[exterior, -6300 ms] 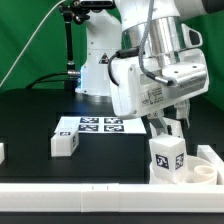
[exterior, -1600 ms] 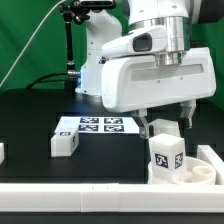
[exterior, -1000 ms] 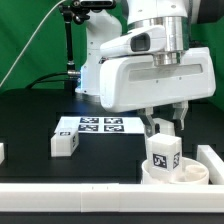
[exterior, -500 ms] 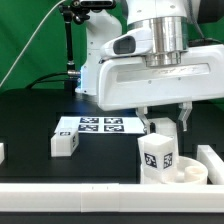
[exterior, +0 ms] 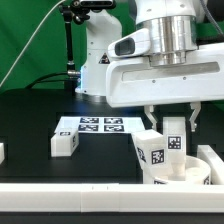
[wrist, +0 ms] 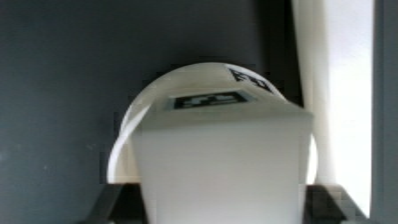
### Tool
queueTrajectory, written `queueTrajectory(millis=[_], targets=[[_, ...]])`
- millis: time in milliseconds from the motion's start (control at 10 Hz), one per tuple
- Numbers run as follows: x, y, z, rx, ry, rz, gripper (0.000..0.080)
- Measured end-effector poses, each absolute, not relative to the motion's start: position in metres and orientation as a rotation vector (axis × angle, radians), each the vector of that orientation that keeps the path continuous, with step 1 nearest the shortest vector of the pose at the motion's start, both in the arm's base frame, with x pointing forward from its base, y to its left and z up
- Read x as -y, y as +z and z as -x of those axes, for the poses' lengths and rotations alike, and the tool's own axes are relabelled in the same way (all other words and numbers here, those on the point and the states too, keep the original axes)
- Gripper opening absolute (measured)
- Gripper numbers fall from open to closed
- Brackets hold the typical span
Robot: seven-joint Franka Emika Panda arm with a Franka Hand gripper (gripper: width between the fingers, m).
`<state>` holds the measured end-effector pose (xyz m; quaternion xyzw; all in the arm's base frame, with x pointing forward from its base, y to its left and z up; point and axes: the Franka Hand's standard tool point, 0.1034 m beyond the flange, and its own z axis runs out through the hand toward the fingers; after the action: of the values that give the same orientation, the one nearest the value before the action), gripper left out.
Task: Assemble stool
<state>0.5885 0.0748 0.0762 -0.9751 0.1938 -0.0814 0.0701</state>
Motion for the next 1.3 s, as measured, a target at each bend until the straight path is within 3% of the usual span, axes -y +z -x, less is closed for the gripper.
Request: queueTrajectory(millis=[200, 300, 400, 500, 600, 900, 1300], targets=[[-0.077, 0.077, -0.588, -0.673, -0.238, 2.908, 0.0341], [-0.076, 0.076, -0.588, -0.67, -0.237, 2.91, 0.0489], [-0.075, 0.078, -0.588, -0.653, -0.236, 2.914, 0.0489], [-0.064, 0.09, -0.587, -0.601, -0.232, 2.923, 0.0597], [-0.046, 0.106, -0.582, -0.578, -0.225, 2.925, 0.0634], [0.007, 0.115, -0.577, -0.556, -0.209, 2.948, 0.0648], [0.0, 0.114, -0.577, -0.555, -0.206, 2.946, 0.0649]])
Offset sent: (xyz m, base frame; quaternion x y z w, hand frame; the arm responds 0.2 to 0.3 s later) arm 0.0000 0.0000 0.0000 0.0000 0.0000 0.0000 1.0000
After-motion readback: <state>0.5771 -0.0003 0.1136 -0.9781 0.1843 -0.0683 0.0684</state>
